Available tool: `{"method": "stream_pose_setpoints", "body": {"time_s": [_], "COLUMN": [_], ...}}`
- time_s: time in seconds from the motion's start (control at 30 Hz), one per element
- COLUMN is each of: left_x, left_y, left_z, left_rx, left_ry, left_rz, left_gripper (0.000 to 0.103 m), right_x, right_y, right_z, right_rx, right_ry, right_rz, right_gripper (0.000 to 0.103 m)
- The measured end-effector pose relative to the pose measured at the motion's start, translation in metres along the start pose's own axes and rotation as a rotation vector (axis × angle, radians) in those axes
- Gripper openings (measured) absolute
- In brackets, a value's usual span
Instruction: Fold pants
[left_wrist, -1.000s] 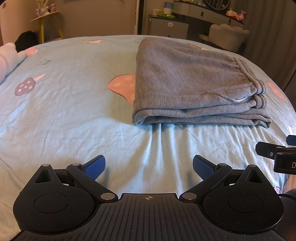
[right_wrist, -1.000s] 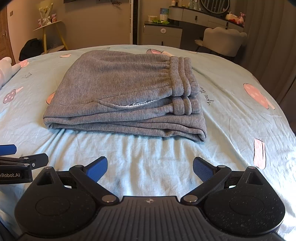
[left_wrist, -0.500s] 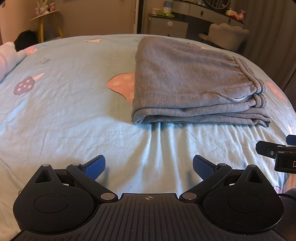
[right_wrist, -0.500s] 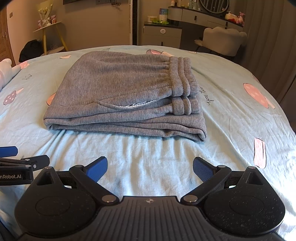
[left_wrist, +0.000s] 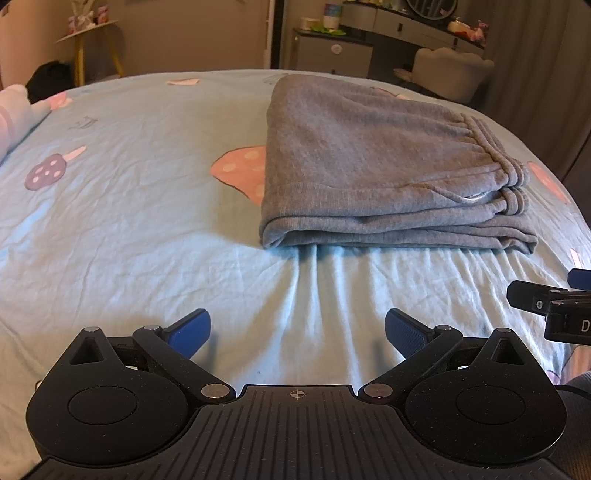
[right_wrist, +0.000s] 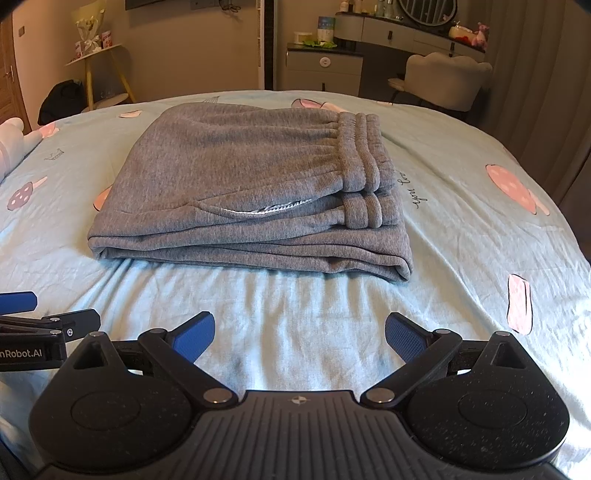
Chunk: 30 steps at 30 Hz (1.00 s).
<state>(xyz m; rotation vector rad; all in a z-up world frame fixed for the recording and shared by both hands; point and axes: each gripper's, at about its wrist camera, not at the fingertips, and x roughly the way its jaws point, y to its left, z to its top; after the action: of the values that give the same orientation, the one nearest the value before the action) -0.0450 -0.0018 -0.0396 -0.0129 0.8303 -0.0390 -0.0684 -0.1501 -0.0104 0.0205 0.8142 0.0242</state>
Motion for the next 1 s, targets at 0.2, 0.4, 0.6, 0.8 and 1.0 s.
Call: {"method": "stream_pose_setpoints", "body": {"time_s": [0.2, 0.4, 0.6, 0.8, 1.0], "left_x": [-0.0028, -0.0025, -0.0032, -0.0028, -0.0022], "left_y": [0.001, 0.0014, 0.0013, 0.0011, 0.0002], "left_z": [0.0003, 0.0004, 0.0002, -0.0002, -0.0007], "left_rx": [-0.004, -0.002, -0.002, 0.001, 0.008], "left_ry": [-0.015, -0.018, -0.02, -0.018, -0.011], "left_rz": [-0.022, -0.026, -0.028, -0.027, -0.029], "left_gripper": [0.103, 0.103, 0.103, 0.103, 0.103], "right_x": [-0.0001, -0.0004, -0.0004, -0.0007, -0.0007], "right_y": [-0.0001, 0.0007, 0.001, 0.0011, 0.001], "right_z": [-0.0001, -0.0001, 0.0001, 0.0003, 0.0001], "right_rx": [0.001, 0.0, 0.0, 0.0, 0.002], "right_ry": [0.001, 0.001, 0.002, 0.002, 0.003], "right_rz": [0.0, -0.002, -0.002, -0.003, -0.003], "right_gripper": [0.099, 0.099, 0.099, 0.099, 0.099]}}
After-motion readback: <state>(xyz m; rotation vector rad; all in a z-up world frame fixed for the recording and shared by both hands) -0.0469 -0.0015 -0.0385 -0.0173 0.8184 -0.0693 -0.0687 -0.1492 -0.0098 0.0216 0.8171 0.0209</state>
